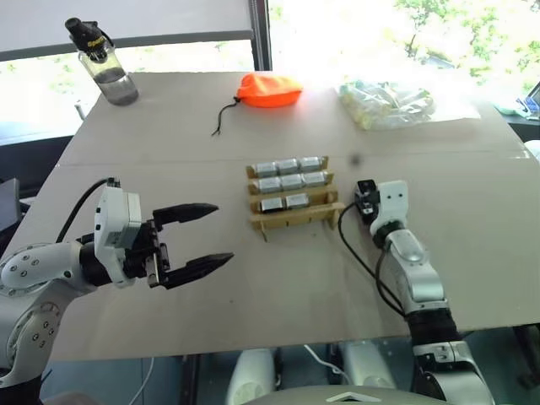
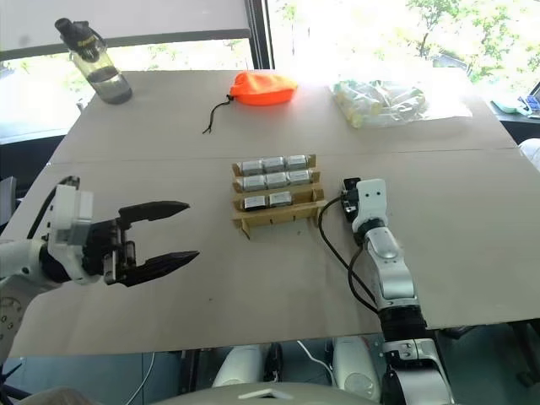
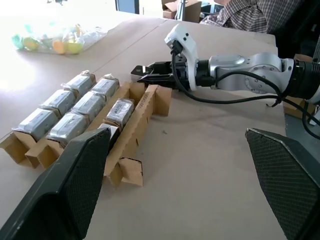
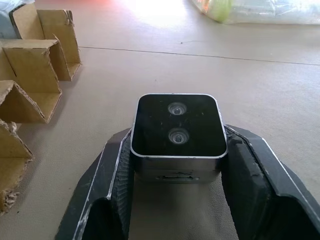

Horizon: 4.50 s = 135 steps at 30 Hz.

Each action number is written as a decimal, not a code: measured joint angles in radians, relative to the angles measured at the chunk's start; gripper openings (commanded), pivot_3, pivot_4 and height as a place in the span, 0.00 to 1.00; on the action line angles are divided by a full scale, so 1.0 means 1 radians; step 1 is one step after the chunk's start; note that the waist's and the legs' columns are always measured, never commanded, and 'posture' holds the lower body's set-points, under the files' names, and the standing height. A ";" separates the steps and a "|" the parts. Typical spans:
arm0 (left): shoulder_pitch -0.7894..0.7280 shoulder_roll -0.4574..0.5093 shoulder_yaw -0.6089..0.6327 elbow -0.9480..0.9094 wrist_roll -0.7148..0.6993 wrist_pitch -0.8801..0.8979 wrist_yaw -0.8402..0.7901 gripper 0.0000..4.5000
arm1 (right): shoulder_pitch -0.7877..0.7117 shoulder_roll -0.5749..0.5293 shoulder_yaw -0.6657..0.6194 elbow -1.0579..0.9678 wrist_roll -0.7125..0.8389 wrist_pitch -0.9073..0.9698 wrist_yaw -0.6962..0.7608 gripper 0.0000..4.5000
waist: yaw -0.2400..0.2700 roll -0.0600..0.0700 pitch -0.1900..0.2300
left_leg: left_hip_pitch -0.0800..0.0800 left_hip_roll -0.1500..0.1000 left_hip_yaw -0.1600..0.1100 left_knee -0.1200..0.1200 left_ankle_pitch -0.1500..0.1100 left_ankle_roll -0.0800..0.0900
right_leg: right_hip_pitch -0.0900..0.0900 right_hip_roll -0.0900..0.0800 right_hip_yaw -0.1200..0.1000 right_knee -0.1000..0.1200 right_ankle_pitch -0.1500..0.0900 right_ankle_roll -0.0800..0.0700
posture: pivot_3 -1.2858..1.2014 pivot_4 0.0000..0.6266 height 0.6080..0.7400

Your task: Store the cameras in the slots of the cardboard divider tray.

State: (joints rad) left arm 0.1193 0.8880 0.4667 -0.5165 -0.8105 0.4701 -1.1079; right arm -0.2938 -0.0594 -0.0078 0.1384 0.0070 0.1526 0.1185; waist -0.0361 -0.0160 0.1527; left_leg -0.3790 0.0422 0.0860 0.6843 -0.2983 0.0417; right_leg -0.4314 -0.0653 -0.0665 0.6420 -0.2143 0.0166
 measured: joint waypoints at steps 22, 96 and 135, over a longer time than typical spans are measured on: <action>-0.933 -0.340 -0.591 0.761 0.298 0.019 -0.028 1.00 | -0.287 -0.538 0.210 0.177 -0.194 -0.780 0.591 0.42 | 0.023 -0.001 0.005 | -0.003 -0.004 0.002 0.001 0.000 0.001 | -0.001 0.002 -0.001 -0.002 0.000 0.001 | 0.52 0.24 1.00; -1.125 -0.535 -0.634 1.244 0.670 -0.312 -0.247 0.15 | 0.343 -0.843 0.021 -0.227 0.773 -0.174 0.754 1.00 | 0.045 -0.002 0.009 | -0.002 -0.003 -0.001 0.005 0.000 0.001 | 0.002 0.000 -0.002 0.000 0.001 0.001 | 0.52 0.24 1.00; -1.002 -0.560 -0.694 1.036 0.701 -0.223 -0.182 0.99 | 0.425 -0.654 -0.250 -0.292 0.738 -0.043 1.012 1.00 | 0.052 -0.003 0.008 | -0.002 -0.005 -0.003 0.006 0.000 0.002 | 0.002 0.001 -0.003 0.000 0.001 0.002 | 0.52 0.24 1.00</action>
State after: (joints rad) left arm -0.8831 0.3279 -0.2273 0.5199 -0.1092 0.2469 -1.2902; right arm 0.1312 -0.7137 -0.2574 -0.1541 0.7453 0.1098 1.1303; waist 0.0155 -0.0189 0.1604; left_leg -0.3811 0.0375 0.0830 0.6898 -0.2987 0.0437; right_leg -0.4289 -0.0640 -0.0694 0.6422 -0.2135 0.0181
